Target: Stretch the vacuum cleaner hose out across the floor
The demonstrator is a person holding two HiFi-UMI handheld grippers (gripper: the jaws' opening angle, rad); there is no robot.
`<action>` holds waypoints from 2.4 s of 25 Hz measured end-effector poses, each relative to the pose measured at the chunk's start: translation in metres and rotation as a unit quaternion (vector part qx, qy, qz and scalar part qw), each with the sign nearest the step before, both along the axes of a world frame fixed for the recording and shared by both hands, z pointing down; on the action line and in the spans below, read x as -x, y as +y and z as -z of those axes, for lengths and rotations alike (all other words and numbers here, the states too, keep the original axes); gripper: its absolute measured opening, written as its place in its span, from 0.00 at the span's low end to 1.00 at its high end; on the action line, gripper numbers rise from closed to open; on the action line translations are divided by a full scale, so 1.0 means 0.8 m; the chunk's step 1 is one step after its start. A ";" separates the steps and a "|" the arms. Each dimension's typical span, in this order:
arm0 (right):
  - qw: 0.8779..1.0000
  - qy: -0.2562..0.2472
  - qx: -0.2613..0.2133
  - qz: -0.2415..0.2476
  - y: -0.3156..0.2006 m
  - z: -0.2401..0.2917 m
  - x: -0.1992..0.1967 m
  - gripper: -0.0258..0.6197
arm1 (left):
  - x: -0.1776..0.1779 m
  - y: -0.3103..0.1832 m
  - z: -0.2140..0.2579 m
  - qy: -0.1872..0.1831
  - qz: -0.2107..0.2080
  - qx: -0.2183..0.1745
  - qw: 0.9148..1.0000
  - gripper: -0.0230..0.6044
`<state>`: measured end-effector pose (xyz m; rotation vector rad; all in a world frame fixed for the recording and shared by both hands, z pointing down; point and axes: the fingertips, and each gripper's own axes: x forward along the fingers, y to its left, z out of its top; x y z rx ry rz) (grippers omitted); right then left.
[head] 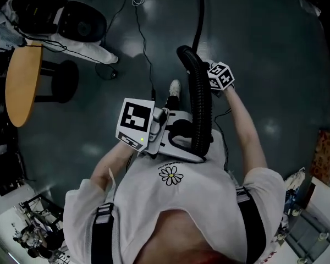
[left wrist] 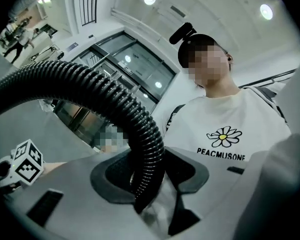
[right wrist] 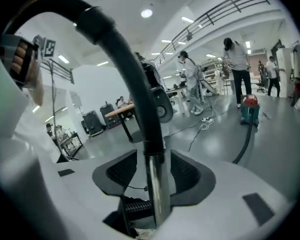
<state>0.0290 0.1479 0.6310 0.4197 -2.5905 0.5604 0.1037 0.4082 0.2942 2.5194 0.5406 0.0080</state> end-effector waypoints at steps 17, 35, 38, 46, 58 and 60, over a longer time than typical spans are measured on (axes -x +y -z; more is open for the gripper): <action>0.993 0.094 0.072 0.020 -0.089 -0.148 0.032 0.27 | 0.032 -0.129 -0.042 -0.071 0.102 0.040 0.991 0.33; 0.861 0.179 -0.454 -0.143 -0.402 0.355 -0.149 0.27 | 0.068 -0.309 0.099 0.028 0.184 0.018 0.982 0.33; 0.827 0.188 -0.513 -0.134 -0.370 0.403 -0.140 0.27 | 0.086 -0.347 0.131 0.061 0.215 0.067 0.972 0.33; 0.742 0.163 -0.646 -0.081 -0.227 0.514 -0.062 0.27 | 0.061 -0.322 0.092 -0.016 0.215 0.093 0.972 0.33; 0.604 0.333 -0.721 -0.068 -0.081 0.582 -0.005 0.27 | 0.118 -0.198 0.107 0.125 -0.030 0.202 0.971 0.33; 0.573 0.343 -0.743 -0.049 -0.049 0.578 0.006 0.27 | 0.129 -0.179 0.095 0.133 -0.040 0.203 0.969 0.33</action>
